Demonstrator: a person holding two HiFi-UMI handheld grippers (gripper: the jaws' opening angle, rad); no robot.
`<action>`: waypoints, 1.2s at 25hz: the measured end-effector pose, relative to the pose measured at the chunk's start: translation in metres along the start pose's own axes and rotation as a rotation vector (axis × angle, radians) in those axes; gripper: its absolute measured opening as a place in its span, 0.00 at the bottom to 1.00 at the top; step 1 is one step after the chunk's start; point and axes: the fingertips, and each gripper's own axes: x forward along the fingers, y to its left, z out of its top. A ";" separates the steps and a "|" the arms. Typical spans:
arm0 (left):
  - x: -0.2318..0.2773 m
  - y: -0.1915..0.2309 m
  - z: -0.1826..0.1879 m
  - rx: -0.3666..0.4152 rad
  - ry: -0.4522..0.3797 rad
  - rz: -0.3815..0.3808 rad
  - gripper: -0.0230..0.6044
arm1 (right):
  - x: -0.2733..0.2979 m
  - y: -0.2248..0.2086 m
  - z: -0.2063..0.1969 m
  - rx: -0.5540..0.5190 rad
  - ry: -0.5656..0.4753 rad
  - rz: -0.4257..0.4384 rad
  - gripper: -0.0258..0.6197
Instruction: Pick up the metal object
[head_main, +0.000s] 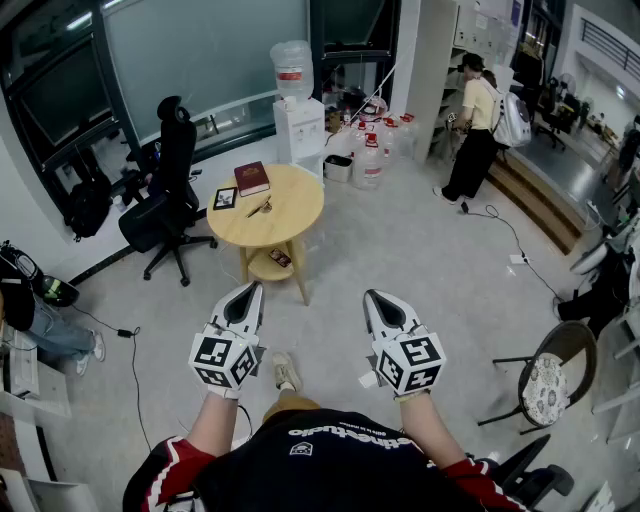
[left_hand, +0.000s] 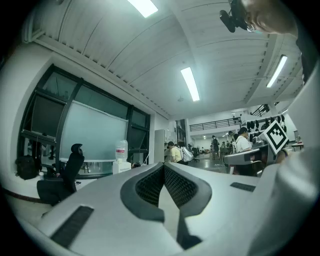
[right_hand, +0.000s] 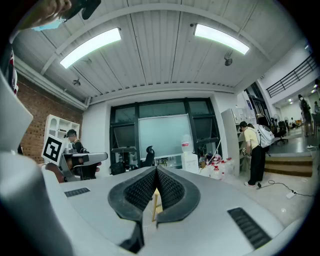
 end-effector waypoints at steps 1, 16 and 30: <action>0.003 0.000 0.000 -0.003 -0.002 -0.001 0.06 | 0.001 -0.002 -0.001 -0.001 0.002 0.000 0.08; 0.015 -0.019 -0.003 0.004 0.003 -0.023 0.06 | -0.012 -0.022 -0.007 -0.005 0.023 -0.024 0.08; -0.002 -0.012 -0.007 -0.002 0.019 0.007 0.06 | -0.016 -0.010 -0.001 0.012 -0.021 0.009 0.08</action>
